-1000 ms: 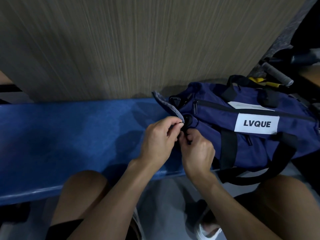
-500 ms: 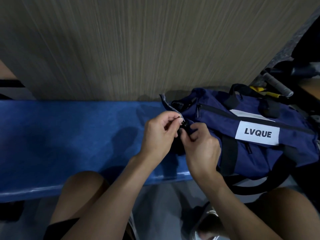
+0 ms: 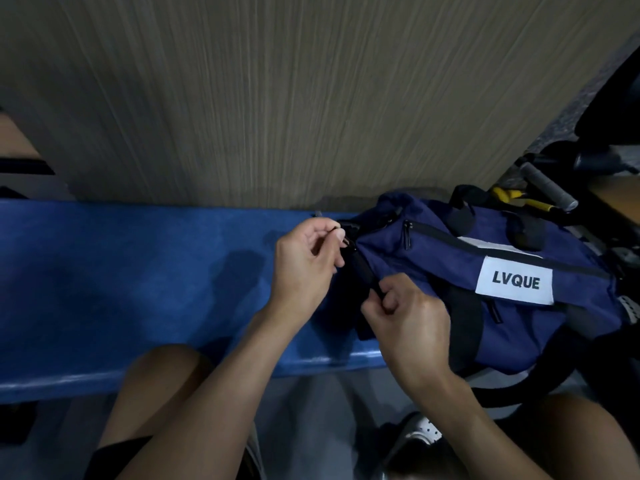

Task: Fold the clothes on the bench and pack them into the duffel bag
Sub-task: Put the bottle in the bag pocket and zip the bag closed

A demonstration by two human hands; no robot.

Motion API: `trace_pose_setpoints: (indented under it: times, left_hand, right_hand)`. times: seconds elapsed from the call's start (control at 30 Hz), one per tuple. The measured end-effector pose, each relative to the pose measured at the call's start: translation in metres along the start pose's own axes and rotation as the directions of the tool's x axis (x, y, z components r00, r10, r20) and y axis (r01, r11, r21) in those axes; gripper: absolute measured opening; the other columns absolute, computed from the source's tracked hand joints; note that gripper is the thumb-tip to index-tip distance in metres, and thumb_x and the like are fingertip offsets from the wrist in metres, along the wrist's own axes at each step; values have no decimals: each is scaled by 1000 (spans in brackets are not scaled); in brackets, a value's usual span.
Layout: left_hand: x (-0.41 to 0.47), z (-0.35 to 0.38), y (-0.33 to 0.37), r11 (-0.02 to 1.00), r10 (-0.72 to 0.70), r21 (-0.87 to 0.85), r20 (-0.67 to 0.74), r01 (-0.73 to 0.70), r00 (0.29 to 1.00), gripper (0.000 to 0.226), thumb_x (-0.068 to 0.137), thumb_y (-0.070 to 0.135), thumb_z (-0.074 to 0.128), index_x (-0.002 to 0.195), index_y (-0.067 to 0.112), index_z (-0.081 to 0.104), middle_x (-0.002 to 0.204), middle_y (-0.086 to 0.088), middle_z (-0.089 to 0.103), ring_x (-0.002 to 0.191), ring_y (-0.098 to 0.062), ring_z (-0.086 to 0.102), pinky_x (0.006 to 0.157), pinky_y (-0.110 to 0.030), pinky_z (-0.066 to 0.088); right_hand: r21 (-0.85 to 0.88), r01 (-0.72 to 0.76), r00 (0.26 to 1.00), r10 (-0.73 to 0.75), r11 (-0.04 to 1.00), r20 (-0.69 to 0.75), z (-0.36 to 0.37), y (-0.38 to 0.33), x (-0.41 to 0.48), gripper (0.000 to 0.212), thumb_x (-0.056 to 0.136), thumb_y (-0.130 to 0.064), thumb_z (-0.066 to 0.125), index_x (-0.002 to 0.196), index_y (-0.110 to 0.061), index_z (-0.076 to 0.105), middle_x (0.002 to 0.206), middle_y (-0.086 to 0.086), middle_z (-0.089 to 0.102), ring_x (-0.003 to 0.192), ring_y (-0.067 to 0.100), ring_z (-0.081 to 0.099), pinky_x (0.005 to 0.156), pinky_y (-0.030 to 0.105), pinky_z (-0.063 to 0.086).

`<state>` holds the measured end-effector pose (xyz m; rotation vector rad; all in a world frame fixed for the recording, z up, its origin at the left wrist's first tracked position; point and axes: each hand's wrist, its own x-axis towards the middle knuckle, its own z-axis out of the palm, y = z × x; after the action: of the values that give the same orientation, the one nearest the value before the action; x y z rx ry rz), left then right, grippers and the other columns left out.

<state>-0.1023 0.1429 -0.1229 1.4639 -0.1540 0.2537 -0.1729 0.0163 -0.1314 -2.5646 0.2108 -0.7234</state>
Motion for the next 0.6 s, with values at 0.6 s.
trace_pose_setpoints:
  times: [0.6]
  left_hand:
    - [8, -3, -3, 993, -99, -50, 133, 106, 986, 18, 87, -4, 69, 91, 13, 70, 71, 2, 70, 60, -8, 65, 58, -20, 53]
  right_hand:
    - [-103, 165, 986, -166, 981, -11, 13, -18, 34, 12, 78, -17, 76, 83, -11, 67, 83, 4, 63, 72, 26, 61, 55, 27, 38]
